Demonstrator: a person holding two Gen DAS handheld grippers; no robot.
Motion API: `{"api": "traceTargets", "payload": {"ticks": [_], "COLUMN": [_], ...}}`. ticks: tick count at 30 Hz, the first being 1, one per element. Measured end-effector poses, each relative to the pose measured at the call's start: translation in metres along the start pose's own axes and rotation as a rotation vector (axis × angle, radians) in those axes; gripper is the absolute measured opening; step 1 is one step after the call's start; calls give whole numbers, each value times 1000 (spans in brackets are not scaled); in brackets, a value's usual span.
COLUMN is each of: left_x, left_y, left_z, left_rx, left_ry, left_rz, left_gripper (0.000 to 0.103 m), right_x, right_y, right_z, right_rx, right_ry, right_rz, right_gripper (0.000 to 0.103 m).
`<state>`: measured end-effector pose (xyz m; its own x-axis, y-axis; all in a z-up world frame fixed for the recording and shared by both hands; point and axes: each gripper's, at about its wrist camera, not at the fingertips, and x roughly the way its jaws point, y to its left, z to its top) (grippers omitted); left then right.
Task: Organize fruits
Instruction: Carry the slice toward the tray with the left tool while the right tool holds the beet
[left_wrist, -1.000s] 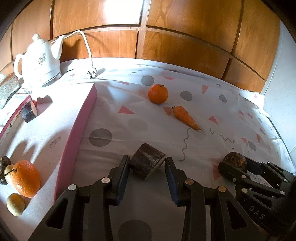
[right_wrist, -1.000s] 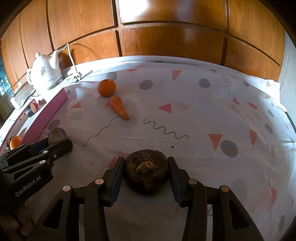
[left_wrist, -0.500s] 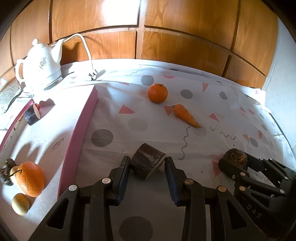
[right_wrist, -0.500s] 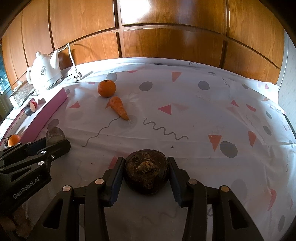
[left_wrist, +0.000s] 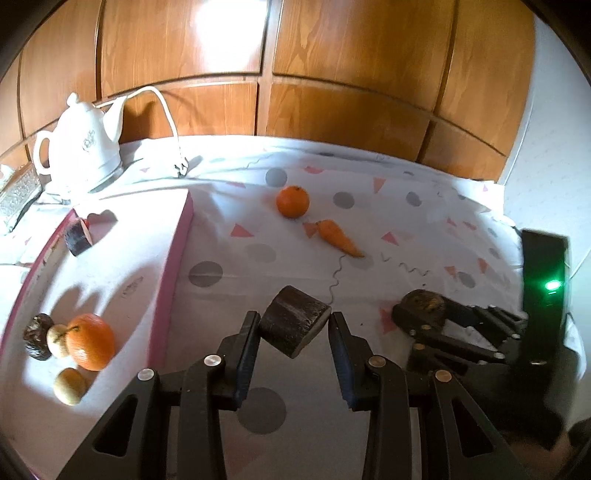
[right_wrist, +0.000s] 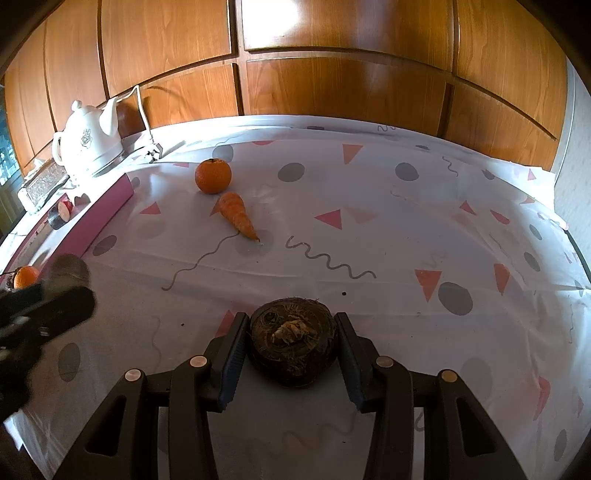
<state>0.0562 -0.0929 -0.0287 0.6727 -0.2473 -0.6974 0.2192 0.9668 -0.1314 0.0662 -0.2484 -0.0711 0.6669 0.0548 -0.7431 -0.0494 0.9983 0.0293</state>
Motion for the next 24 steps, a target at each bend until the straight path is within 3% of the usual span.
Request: {"api": "traceTargets", "payload": {"ticks": [13,24], "left_x": [-36,-50], "left_y": [40,107], "left_z": [9,4], "left_rx": [-66,-167], "left_ry": [-23,-14], "left_rz": [24,100], "left_gripper": [38,38], "right_x": [0,0], "right_y": [4,4], "right_z": [1,1], "right_rx": [-16,-17], "right_ry": [3,4], "right_rz": [-20,-23], "right_gripper": [47,47]}}
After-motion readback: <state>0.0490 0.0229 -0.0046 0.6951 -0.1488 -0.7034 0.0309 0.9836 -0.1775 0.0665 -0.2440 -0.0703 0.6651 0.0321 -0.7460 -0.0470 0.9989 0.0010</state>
